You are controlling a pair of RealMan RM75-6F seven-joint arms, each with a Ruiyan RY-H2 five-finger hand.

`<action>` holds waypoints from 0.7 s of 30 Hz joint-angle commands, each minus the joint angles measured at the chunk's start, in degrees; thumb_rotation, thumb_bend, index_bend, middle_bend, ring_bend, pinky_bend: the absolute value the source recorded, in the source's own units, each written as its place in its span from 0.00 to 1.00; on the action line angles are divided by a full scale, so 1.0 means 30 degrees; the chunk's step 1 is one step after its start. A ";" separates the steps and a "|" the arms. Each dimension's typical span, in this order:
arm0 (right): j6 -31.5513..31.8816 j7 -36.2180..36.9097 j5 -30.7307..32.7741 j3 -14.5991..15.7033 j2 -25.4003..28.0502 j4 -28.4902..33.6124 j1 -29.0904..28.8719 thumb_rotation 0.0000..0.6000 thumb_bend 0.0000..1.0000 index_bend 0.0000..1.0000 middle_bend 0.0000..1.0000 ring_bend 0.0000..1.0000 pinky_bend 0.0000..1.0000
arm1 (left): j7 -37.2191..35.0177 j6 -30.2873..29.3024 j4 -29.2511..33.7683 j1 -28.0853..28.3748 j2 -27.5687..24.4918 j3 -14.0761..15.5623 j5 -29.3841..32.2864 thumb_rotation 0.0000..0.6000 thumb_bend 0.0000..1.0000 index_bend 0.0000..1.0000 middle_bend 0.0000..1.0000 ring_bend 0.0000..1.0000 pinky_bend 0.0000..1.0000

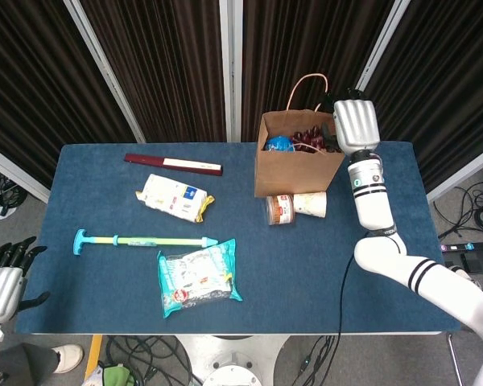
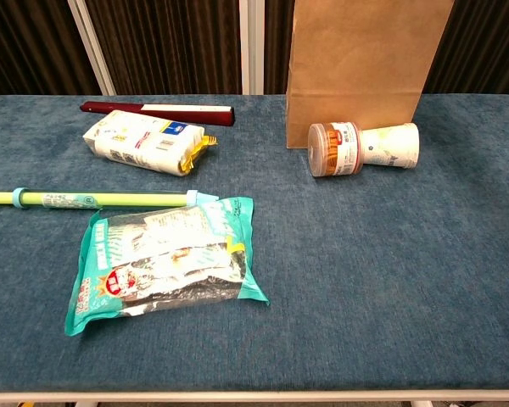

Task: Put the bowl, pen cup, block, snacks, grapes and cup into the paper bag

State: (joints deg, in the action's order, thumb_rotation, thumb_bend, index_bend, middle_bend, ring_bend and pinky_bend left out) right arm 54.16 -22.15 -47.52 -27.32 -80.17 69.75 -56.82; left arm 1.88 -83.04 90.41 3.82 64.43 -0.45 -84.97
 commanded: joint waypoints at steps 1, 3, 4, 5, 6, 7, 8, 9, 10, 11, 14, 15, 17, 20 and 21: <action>-0.0141 -0.0482 0.0539 0.0173 -0.0048 0.0264 -0.0242 1.00 0.14 0.00 0.15 0.03 0.16 | 0.0010 -0.0009 0.0042 0.0011 -0.0033 -0.0011 -0.0010 1.00 0.00 0.27 0.20 0.15 0.11; -0.0008 -0.0356 0.0502 0.0206 0.0204 0.0621 -0.0084 1.00 0.13 0.00 0.14 0.03 0.16 | 0.0023 -0.0016 0.0063 0.0025 -0.0036 -0.0028 -0.0017 1.00 0.00 0.27 0.20 0.15 0.11; 0.0100 -0.0240 0.0396 0.0262 0.0455 0.0940 0.0087 1.00 0.13 0.00 0.14 0.03 0.16 | 0.0039 -0.0012 0.0051 0.0036 -0.0027 -0.0035 -0.0021 1.00 0.00 0.27 0.20 0.15 0.11; 0.0238 -0.0074 0.0240 0.0295 0.0670 0.1232 0.0259 1.00 0.13 0.00 0.14 0.03 0.16 | 0.0035 -0.0010 0.0048 0.0045 -0.0022 -0.0041 -0.0027 1.00 0.00 0.27 0.20 0.15 0.11; 0.0485 0.0239 -0.0081 0.0346 0.0993 0.1668 0.0544 1.00 0.13 0.00 0.14 0.03 0.16 | 0.0041 -0.0008 0.0034 0.0050 -0.0008 -0.0037 -0.0039 1.00 0.00 0.27 0.20 0.15 0.11; 0.0710 0.0563 -0.0379 0.0373 0.1265 0.2043 0.0807 1.00 0.13 0.00 0.15 0.03 0.16 | 0.0046 -0.0004 0.0020 0.0056 0.0003 -0.0035 -0.0051 1.00 0.00 0.27 0.20 0.15 0.11; 0.0948 0.0965 -0.0711 0.0399 0.1565 0.2468 0.1112 1.00 0.13 0.00 0.16 0.04 0.16 | 0.0043 -0.0010 0.0009 0.0064 0.0012 -0.0037 -0.0068 1.00 0.00 0.27 0.20 0.15 0.11; 0.1330 0.1629 -0.1251 0.0432 0.1997 0.3097 0.1590 1.00 0.13 0.00 0.17 0.04 0.16 | 0.0013 -0.0027 -0.0028 0.0057 0.0031 -0.0027 -0.0092 1.00 0.00 0.27 0.20 0.15 0.11; 0.1678 0.2182 -0.1720 0.0468 0.2315 0.3560 0.1984 1.00 0.13 0.00 0.20 0.05 0.16 | 0.0011 -0.0037 -0.0037 0.0072 0.0043 -0.0031 -0.0130 1.00 0.00 0.27 0.20 0.15 0.11; 0.2054 0.2750 -0.2223 0.0531 0.2638 0.4019 0.2409 1.00 0.13 0.02 0.23 0.07 0.18 | 0.0022 -0.0033 -0.0043 0.0087 0.0046 -0.0035 -0.0147 1.00 0.00 0.27 0.20 0.15 0.11; 0.3219 0.4635 -0.3863 0.0909 0.3758 0.5487 0.3921 1.00 0.13 0.14 0.28 0.14 0.24 | 0.0049 -0.0035 -0.0027 0.0141 0.0051 -0.0072 -0.0189 1.00 0.00 0.27 0.20 0.15 0.11; 0.3577 0.5195 -0.4305 0.1040 0.4078 0.5903 0.4394 1.00 0.13 0.18 0.29 0.15 0.26 | 0.0062 -0.0048 -0.0019 0.0150 0.0050 -0.0084 -0.0200 1.00 0.00 0.27 0.20 0.15 0.11; 0.4358 0.6291 -0.5280 0.1468 0.4790 0.6699 0.5484 1.00 0.13 0.26 0.34 0.19 0.28 | 0.0057 -0.0065 -0.0007 0.0167 0.0037 -0.0096 -0.0229 1.00 0.00 0.27 0.20 0.15 0.11; 0.5259 0.7511 -0.6447 0.2226 0.5529 0.7450 0.6870 1.00 0.14 0.36 0.41 0.24 0.32 | 0.0095 -0.0015 0.0020 0.0205 0.0022 -0.0094 -0.0236 1.00 0.00 0.27 0.20 0.15 0.11; 0.5453 0.7759 -0.6741 0.2477 0.5680 0.7573 0.7219 1.00 0.15 0.39 0.43 0.25 0.33 | 0.0115 -0.0003 0.0040 0.0227 0.0023 -0.0106 -0.0239 1.00 0.00 0.27 0.20 0.15 0.11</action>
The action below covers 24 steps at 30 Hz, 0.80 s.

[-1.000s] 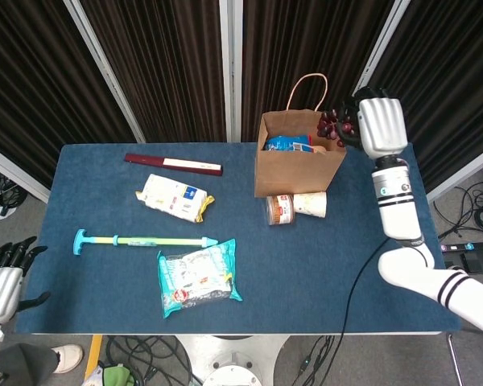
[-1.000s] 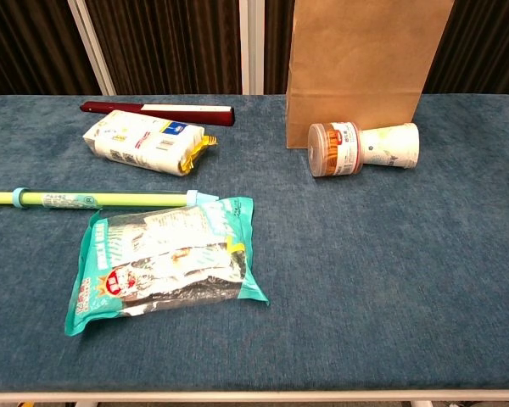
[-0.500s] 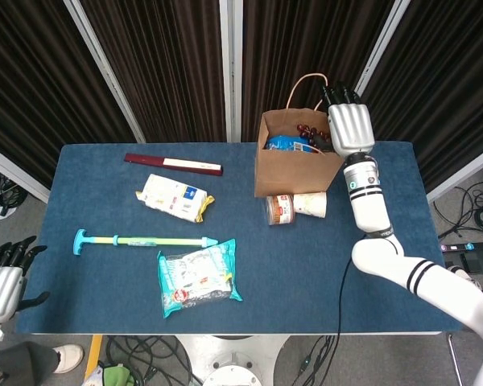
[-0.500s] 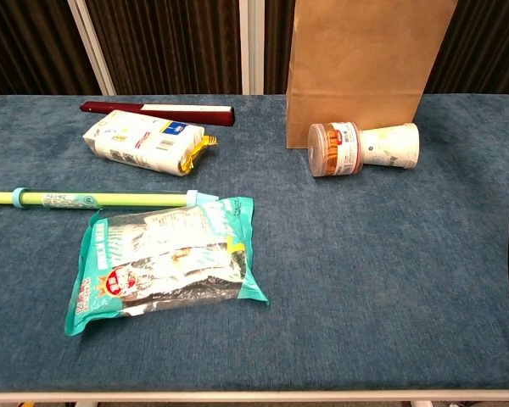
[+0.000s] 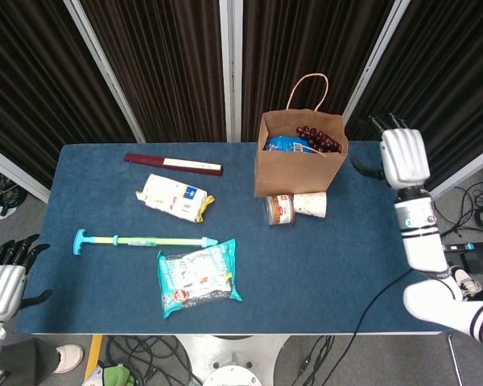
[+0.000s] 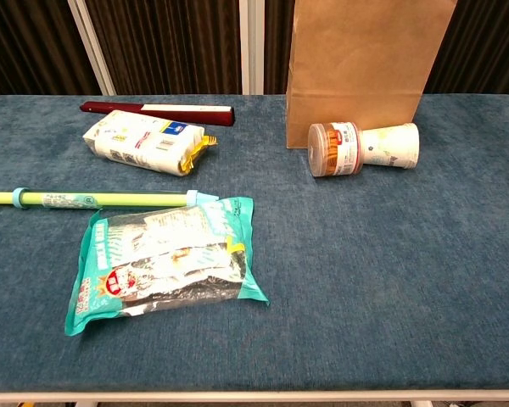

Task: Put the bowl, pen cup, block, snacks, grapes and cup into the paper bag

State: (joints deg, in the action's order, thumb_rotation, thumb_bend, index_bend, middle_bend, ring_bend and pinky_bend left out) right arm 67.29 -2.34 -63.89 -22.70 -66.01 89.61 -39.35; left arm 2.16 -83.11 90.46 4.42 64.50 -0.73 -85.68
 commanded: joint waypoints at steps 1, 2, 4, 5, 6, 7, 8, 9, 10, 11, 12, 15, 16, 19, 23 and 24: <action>0.1248 0.1396 -0.1598 0.1266 0.1113 0.1040 0.1800 1.00 0.16 0.41 0.45 0.26 0.34 | 0.0047 0.0022 0.0049 0.0046 0.0006 -0.0015 -0.0030 1.00 0.00 0.27 0.20 0.15 0.11; 0.1315 0.1501 -0.1765 0.1509 0.1185 0.1063 0.2058 1.00 0.16 0.42 0.45 0.26 0.35 | 0.0061 0.0012 0.0067 0.0060 0.0006 -0.0017 -0.0061 1.00 0.00 0.27 0.20 0.15 0.11; 0.1235 0.1654 -0.1968 0.2057 0.1252 0.1062 0.2529 1.00 0.17 0.45 0.46 0.26 0.35 | 0.0095 -0.0018 0.0117 0.0082 0.0014 -0.0008 -0.0144 1.00 0.00 0.27 0.20 0.15 0.11; 0.1125 0.1720 -0.2019 0.2282 0.1244 0.1032 0.2684 1.00 0.17 0.45 0.46 0.26 0.35 | 0.0102 -0.0036 0.0138 0.0081 0.0022 0.0001 -0.0171 1.00 0.00 0.27 0.20 0.15 0.11; 0.0947 0.1803 -0.2083 0.2582 0.1229 0.0982 0.2876 1.00 0.17 0.45 0.46 0.26 0.35 | 0.0107 -0.0061 0.0151 0.0070 0.0034 0.0016 -0.0193 1.00 0.00 0.27 0.20 0.15 0.11; 0.0856 0.1887 -0.2126 0.2788 0.1207 0.0962 0.3031 1.00 0.17 0.45 0.45 0.26 0.35 | 0.0104 -0.0110 0.0170 0.0041 0.0027 0.0034 -0.0218 1.00 0.00 0.27 0.20 0.15 0.11; 0.0844 0.1996 -0.2199 0.2976 0.1166 0.0948 0.3205 1.00 0.17 0.45 0.45 0.26 0.35 | 0.0091 -0.0158 0.0180 0.0004 0.0015 0.0059 -0.0236 1.00 0.00 0.27 0.20 0.15 0.11; 0.0883 0.2080 -0.2317 0.3177 0.1121 0.0925 0.3396 1.00 0.17 0.45 0.45 0.26 0.35 | 0.0073 -0.0178 0.0171 -0.0010 0.0016 0.0066 -0.0241 1.00 0.00 0.27 0.20 0.15 0.11; 0.0986 0.2095 -0.2505 0.3485 0.1052 0.0859 0.3677 1.00 0.17 0.46 0.44 0.26 0.35 | 0.0058 -0.0172 0.0142 -0.0016 0.0046 0.0066 -0.0212 1.00 0.00 0.27 0.20 0.15 0.11; 0.1056 0.1982 -0.2608 0.3735 0.0977 0.0777 0.3887 1.00 0.17 0.45 0.44 0.26 0.35 | 0.0054 -0.0167 0.0115 -0.0031 0.0064 0.0083 -0.0201 1.00 0.00 0.27 0.20 0.15 0.11; 0.1073 0.1763 -0.2644 0.4002 0.0887 0.0689 0.4087 1.00 0.17 0.44 0.44 0.25 0.35 | 0.0053 -0.0143 0.0091 -0.0035 0.0073 0.0101 -0.0190 1.00 0.00 0.27 0.20 0.15 0.11; 0.0470 0.0890 -0.2351 0.4777 0.0570 0.0430 0.4447 1.00 0.16 0.39 0.41 0.22 0.35 | -0.0001 -0.0030 0.0022 0.0008 0.0114 0.0109 -0.0153 1.00 0.00 0.27 0.20 0.15 0.11; 0.0042 0.0766 -0.2087 0.4913 0.0371 0.0276 0.4442 1.00 0.17 0.37 0.39 0.21 0.34 | -0.0006 -0.0016 0.0008 0.0029 0.0137 0.0105 -0.0171 1.00 0.00 0.27 0.20 0.15 0.11; -0.1243 0.0655 -0.1247 0.4948 -0.0318 -0.0425 0.4144 1.00 0.17 0.33 0.36 0.18 0.33 | -0.0035 -0.0002 0.0005 0.0106 0.0245 0.0092 -0.0284 1.00 0.00 0.27 0.20 0.15 0.11; -0.3286 0.0202 0.0157 0.4808 -0.1425 -0.1643 0.3387 1.00 0.17 0.25 0.30 0.14 0.32 | -0.0053 0.0010 -0.0037 0.0124 0.0306 0.0152 -0.0385 1.00 0.00 0.27 0.20 0.15 0.11; -0.3769 0.0164 0.0467 0.4758 -0.1701 -0.1896 0.3193 1.00 0.17 0.23 0.29 0.13 0.31 | -0.0065 0.0024 -0.0051 0.0115 0.0309 0.0160 -0.0355 1.00 0.00 0.27 0.20 0.15 0.11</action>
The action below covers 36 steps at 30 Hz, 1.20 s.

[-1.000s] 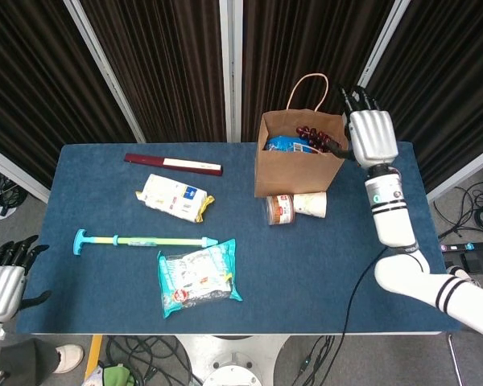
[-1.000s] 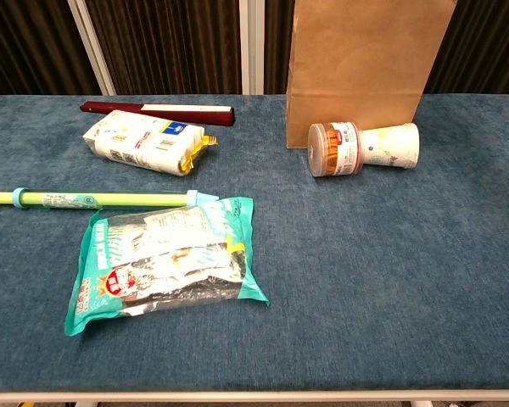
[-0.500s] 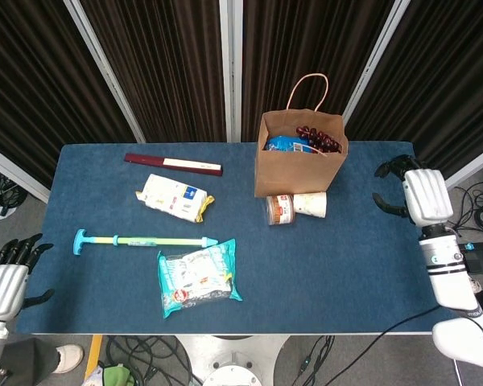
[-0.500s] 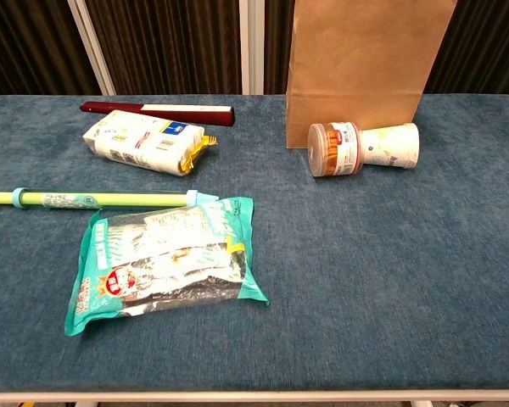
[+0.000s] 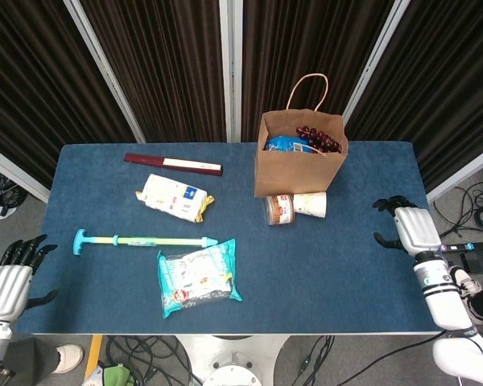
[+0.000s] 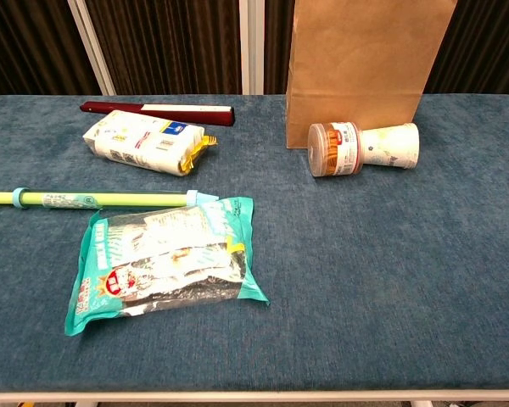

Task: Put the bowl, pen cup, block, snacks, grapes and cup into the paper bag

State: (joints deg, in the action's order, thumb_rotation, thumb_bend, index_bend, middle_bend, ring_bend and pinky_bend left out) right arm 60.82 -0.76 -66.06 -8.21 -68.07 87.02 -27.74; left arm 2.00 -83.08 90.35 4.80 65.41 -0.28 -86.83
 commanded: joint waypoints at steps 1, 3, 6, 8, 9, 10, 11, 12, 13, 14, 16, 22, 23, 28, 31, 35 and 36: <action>-0.2040 -0.0373 0.1432 -0.0108 -0.1310 -0.1293 -0.0856 1.00 0.17 0.22 0.28 0.12 0.31 | -0.0031 0.0030 -0.0026 -0.0020 0.0007 0.0016 0.0061 1.00 0.00 0.27 0.20 0.15 0.11; -0.2926 -0.0500 0.1810 -0.0207 -0.2099 -0.2094 -0.1346 1.00 0.17 0.18 0.25 0.10 0.30 | -0.0075 0.0055 -0.0053 -0.0035 0.0023 0.0035 0.0104 1.00 0.00 0.27 0.20 0.15 0.11; -0.3295 -0.0887 0.1765 -0.0306 -0.2991 -0.3017 -0.1845 1.00 0.17 0.16 0.22 0.08 0.30 | -0.0085 0.0043 -0.0066 -0.0054 0.0022 0.0057 0.0102 1.00 0.00 0.27 0.20 0.15 0.11; -0.3272 -0.1454 0.1708 -0.0403 -0.3697 -0.3795 -0.2207 1.00 0.17 0.15 0.21 0.08 0.30 | -0.0084 0.0007 -0.0036 -0.0094 -0.0009 0.0079 0.0115 1.00 0.00 0.27 0.20 0.15 0.11; -0.3294 -0.1741 0.1724 -0.0449 -0.3968 -0.4099 -0.2377 1.00 0.17 0.15 0.20 0.08 0.31 | -0.0080 0.0023 -0.0038 -0.0098 -0.0005 0.0083 0.0138 1.00 0.00 0.27 0.20 0.15 0.11; -0.3341 -0.2071 0.1777 -0.0537 -0.4299 -0.4440 -0.2602 1.00 0.17 0.15 0.20 0.09 0.32 | -0.0090 0.0016 -0.0028 -0.0119 -0.0010 0.0099 0.0149 1.00 0.00 0.27 0.20 0.15 0.11; -0.3343 -0.2310 0.1814 -0.0600 -0.4546 -0.4673 -0.2752 1.00 0.17 0.15 0.20 0.09 0.33 | -0.0096 0.0021 -0.0017 -0.0131 -0.0018 0.0113 0.0159 1.00 0.00 0.27 0.20 0.15 0.11; -0.3324 -0.2579 0.1863 -0.0652 -0.4790 -0.4892 -0.2890 1.00 0.17 0.15 0.20 0.10 0.34 | -0.0107 0.0056 -0.0028 -0.0128 -0.0005 0.0117 0.0186 1.00 0.00 0.27 0.20 0.15 0.11; -0.3368 -0.2921 0.1999 -0.0685 -0.5075 -0.5089 -0.3033 1.00 0.17 0.15 0.20 0.10 0.36 | -0.0125 0.0066 -0.0054 -0.0132 0.0020 0.0117 0.0207 1.00 0.00 0.27 0.20 0.15 0.11; -0.3457 -0.3127 0.2153 -0.0701 -0.5253 -0.5159 -0.3117 1.00 0.17 0.15 0.21 0.11 0.37 | -0.0141 0.0062 -0.0081 -0.0144 0.0043 0.0120 0.0222 1.00 0.00 0.27 0.20 0.15 0.11; -0.3918 -0.3362 0.2672 -0.0740 -0.5524 -0.5141 -0.3265 1.00 0.17 0.15 0.23 0.11 0.38 | -0.0187 0.0055 -0.0148 -0.0181 0.0098 0.0142 0.0250 1.00 0.00 0.27 0.20 0.15 0.11; -0.5349 -0.3535 0.4309 -0.0927 -0.6338 -0.5872 -0.3695 1.00 0.17 0.15 0.25 0.11 0.38 | -0.0354 0.0072 -0.0363 -0.0174 0.0203 0.0180 0.0171 1.00 0.00 0.27 0.20 0.15 0.11; -0.5528 -0.3451 0.4463 -0.0989 -0.6493 -0.6051 -0.3768 1.00 0.17 0.15 0.24 0.11 0.38 | -0.0396 0.0036 -0.0392 -0.0189 0.0212 0.0188 0.0143 1.00 0.00 0.27 0.20 0.15 0.11; -0.6354 -0.2388 0.4408 -0.1228 -0.7068 -0.6523 -0.3993 1.00 0.18 0.15 0.23 0.11 0.38 | -0.0521 0.0014 -0.0543 -0.0237 0.0280 0.0196 0.0190 1.00 0.00 0.27 0.20 0.15 0.11; -0.6224 -0.1815 0.3432 -0.0999 -0.7009 -0.6116 -0.3832 1.00 0.18 0.15 0.23 0.11 0.38 | -0.0570 0.0000 -0.0600 -0.0313 0.0288 0.0227 0.0265 1.00 0.00 0.27 0.20 0.15 0.11; -0.5860 -0.1047 0.2090 -0.0647 -0.6919 -0.5594 -0.3551 1.00 0.18 0.15 0.23 0.11 0.38 | -0.0622 0.0084 -0.0679 -0.0299 0.0320 0.0249 0.0274 1.00 0.00 0.27 0.20 0.15 0.11; -0.5844 -0.0907 0.1856 -0.0549 -0.6851 -0.5393 -0.3491 1.00 0.18 0.15 0.23 0.11 0.38 | -0.0633 0.0067 -0.0687 -0.0295 0.0330 0.0246 0.0246 1.00 0.00 0.27 0.20 0.15 0.11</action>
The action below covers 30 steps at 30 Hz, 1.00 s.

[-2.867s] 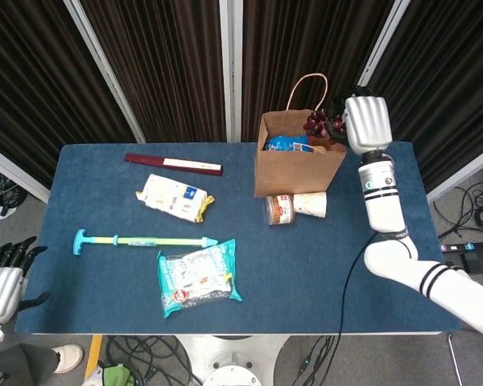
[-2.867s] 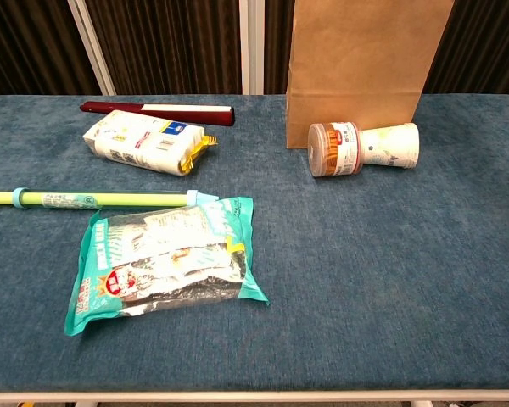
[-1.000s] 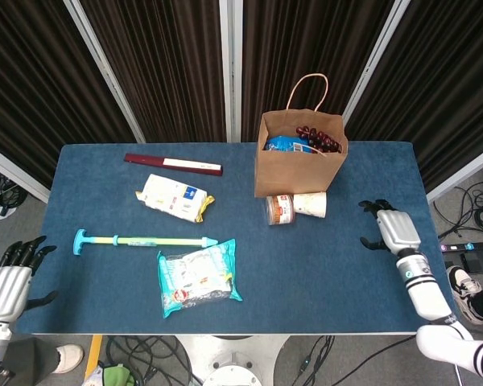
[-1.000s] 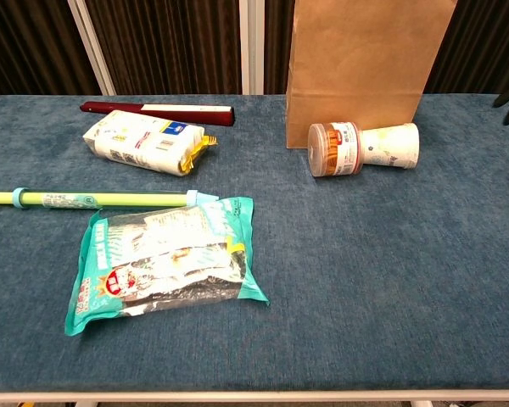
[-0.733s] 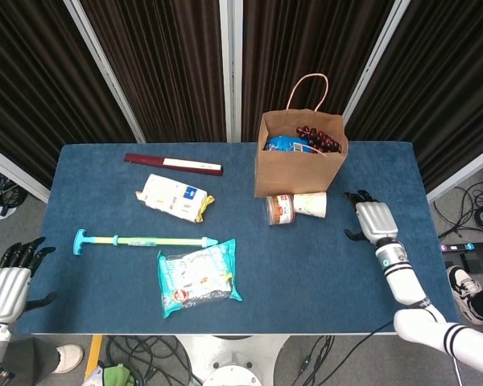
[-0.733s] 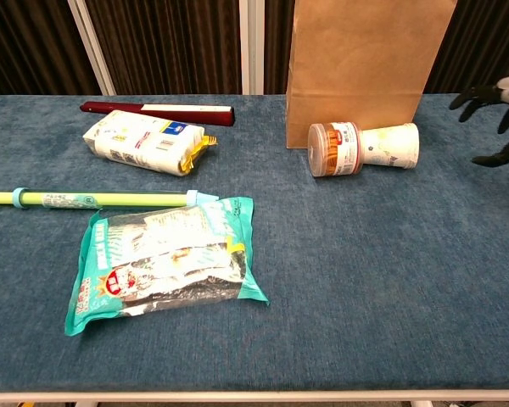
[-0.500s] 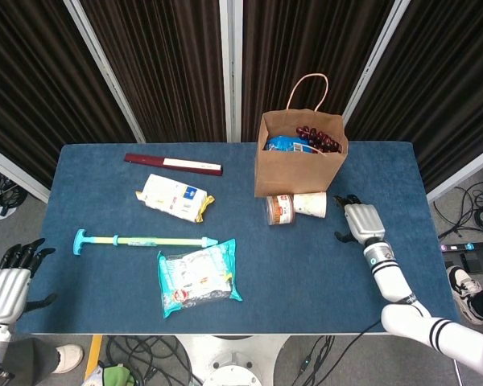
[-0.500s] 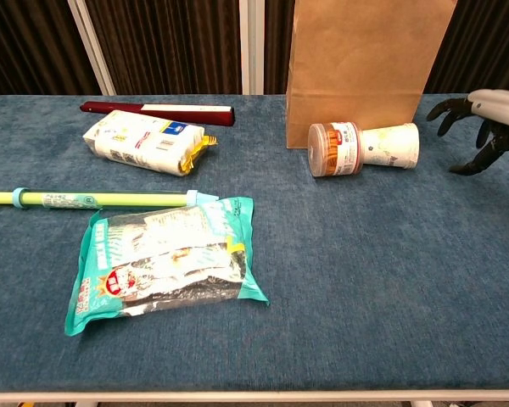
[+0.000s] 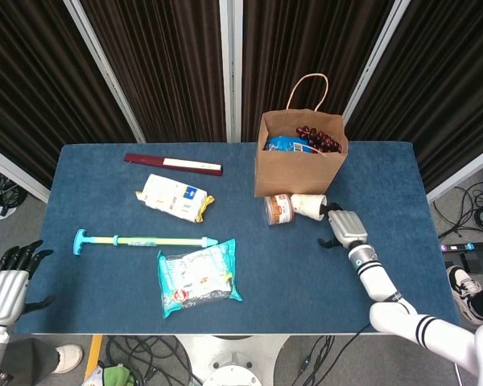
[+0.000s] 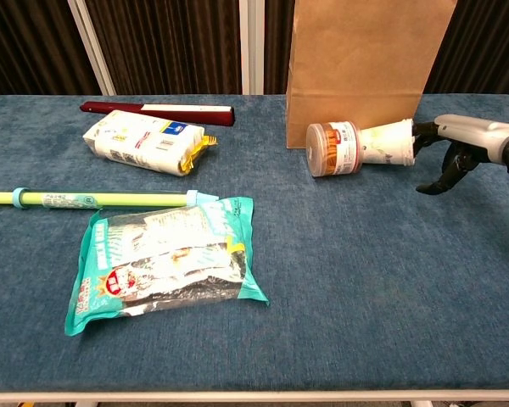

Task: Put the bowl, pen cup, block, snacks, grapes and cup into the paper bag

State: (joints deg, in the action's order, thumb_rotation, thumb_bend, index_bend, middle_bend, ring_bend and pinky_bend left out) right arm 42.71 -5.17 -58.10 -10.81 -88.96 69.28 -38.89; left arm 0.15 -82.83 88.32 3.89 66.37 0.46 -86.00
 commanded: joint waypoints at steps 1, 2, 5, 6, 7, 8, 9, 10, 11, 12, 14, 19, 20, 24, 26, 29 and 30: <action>0.0218 0.0742 -0.1143 0.0488 0.0256 0.0894 0.0326 1.00 0.18 0.15 0.23 0.10 0.38 | -0.0036 -0.0067 -0.0026 -0.0001 0.0029 -0.0014 -0.0057 1.00 0.00 0.27 0.20 0.15 0.11; 0.0260 0.0865 -0.1445 0.0652 0.0403 0.1253 0.0426 1.00 0.18 0.15 0.23 0.10 0.38 | -0.0051 -0.0100 -0.0049 -0.0017 0.0040 -0.0017 -0.0061 1.00 0.00 0.27 0.20 0.15 0.11; 0.0534 0.1218 -0.2721 0.1323 0.1156 0.2733 0.0808 1.00 0.18 0.15 0.23 0.10 0.37 | -0.0094 -0.0097 -0.0108 -0.0057 0.0041 -0.0014 0.0001 1.00 0.00 0.27 0.20 0.15 0.11; 0.0749 0.1244 -0.3116 0.1520 0.1419 0.3185 0.0952 1.00 0.18 0.15 0.23 0.10 0.37 | -0.0107 -0.0065 -0.0111 -0.0039 0.0041 -0.0020 0.0008 1.00 0.00 0.27 0.20 0.15 0.11; 0.1081 0.1199 -0.3557 0.1758 0.1791 0.3730 0.1155 1.00 0.18 0.15 0.24 0.10 0.37 | -0.0123 -0.0046 -0.0112 -0.0026 0.0048 -0.0019 -0.0006 1.00 0.00 0.27 0.20 0.15 0.11; 0.1317 0.1109 -0.3795 0.1924 0.2094 0.4119 0.1310 1.00 0.18 0.15 0.24 0.10 0.37 | -0.0127 -0.0057 -0.0119 -0.0021 0.0060 -0.0023 -0.0027 1.00 0.00 0.27 0.20 0.15 0.11; 0.1550 0.0978 -0.3950 0.2064 0.2418 0.4495 0.1466 1.00 0.18 0.15 0.24 0.10 0.37 | -0.0136 -0.0077 -0.0120 -0.0019 0.0063 -0.0032 -0.0044 1.00 0.00 0.27 0.20 0.15 0.11; 0.1892 0.0740 -0.4081 0.2203 0.2853 0.4959 0.1670 1.00 0.18 0.15 0.25 0.10 0.37 | -0.0166 -0.0112 -0.0138 -0.0034 0.0071 -0.0027 -0.0066 1.00 0.00 0.27 0.20 0.15 0.11; 0.2175 0.0521 -0.4143 0.2277 0.3178 0.5282 0.1819 1.00 0.18 0.15 0.25 0.10 0.37 | -0.0195 -0.0108 -0.0162 -0.0038 0.0078 -0.0023 -0.0067 1.00 0.00 0.27 0.20 0.15 0.11; 0.2491 0.0312 -0.4190 0.2317 0.3482 0.5592 0.1970 1.00 0.18 0.15 0.25 0.10 0.37 | -0.0223 -0.0094 -0.0190 -0.0036 0.0086 -0.0023 -0.0060 1.00 0.00 0.27 0.20 0.15 0.11; 0.3254 -0.0064 -0.4166 0.2223 0.4086 0.6253 0.2278 1.00 0.16 0.15 0.25 0.11 0.37 | -0.0234 -0.0075 -0.0243 -0.0019 0.0107 -0.0030 -0.0068 1.00 0.00 0.27 0.20 0.15 0.11; 0.4646 -0.1739 -0.3291 0.1050 0.4164 0.6420 0.2103 1.00 0.05 0.15 0.25 0.11 0.37 | -0.0164 -0.0067 -0.0191 0.0077 0.0152 -0.0063 -0.0204 1.00 0.00 0.27 0.20 0.15 0.11; 0.4721 -0.2156 -0.3070 0.0833 0.3961 0.6235 0.1929 1.00 0.03 0.15 0.25 0.11 0.37 | -0.0165 -0.0100 -0.0166 0.0077 0.0140 -0.0066 -0.0236 1.00 0.00 0.27 0.20 0.15 0.11; 0.4267 -0.3787 -0.2371 0.0228 0.2812 0.4870 0.0840 1.00 0.03 0.15 0.25 0.11 0.38 | -0.0157 -0.0256 -0.0124 -0.0023 0.0090 -0.0037 -0.0256 1.00 0.00 0.27 0.20 0.15 0.11; 0.3942 -0.4562 -0.2261 0.0122 0.1901 0.3586 0.0211 1.00 0.05 0.14 0.25 0.12 0.38 | -0.0176 -0.0321 -0.0091 -0.0103 0.0031 -0.0006 -0.0223 1.00 0.00 0.27 0.20 0.15 0.11; 0.3626 -0.5112 -0.2300 0.0148 0.0432 0.1679 -0.0431 1.00 0.10 0.16 0.26 0.12 0.39 | -0.0199 -0.0362 -0.0061 -0.0183 0.0000 0.0028 -0.0178 1.00 0.00 0.27 0.20 0.15 0.11; 0.3566 -0.5134 -0.2386 0.0184 0.0002 0.1112 -0.0570 1.00 0.11 0.18 0.27 0.13 0.39 | -0.0201 -0.0354 -0.0046 -0.0212 -0.0011 0.0047 -0.0145 1.00 0.00 0.27 0.20 0.15 0.11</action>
State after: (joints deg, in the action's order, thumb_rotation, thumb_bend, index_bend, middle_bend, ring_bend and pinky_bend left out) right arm 54.52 -18.63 -65.48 -9.88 -84.95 77.30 -38.34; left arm -0.44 -83.89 88.16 3.27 66.35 0.57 -86.46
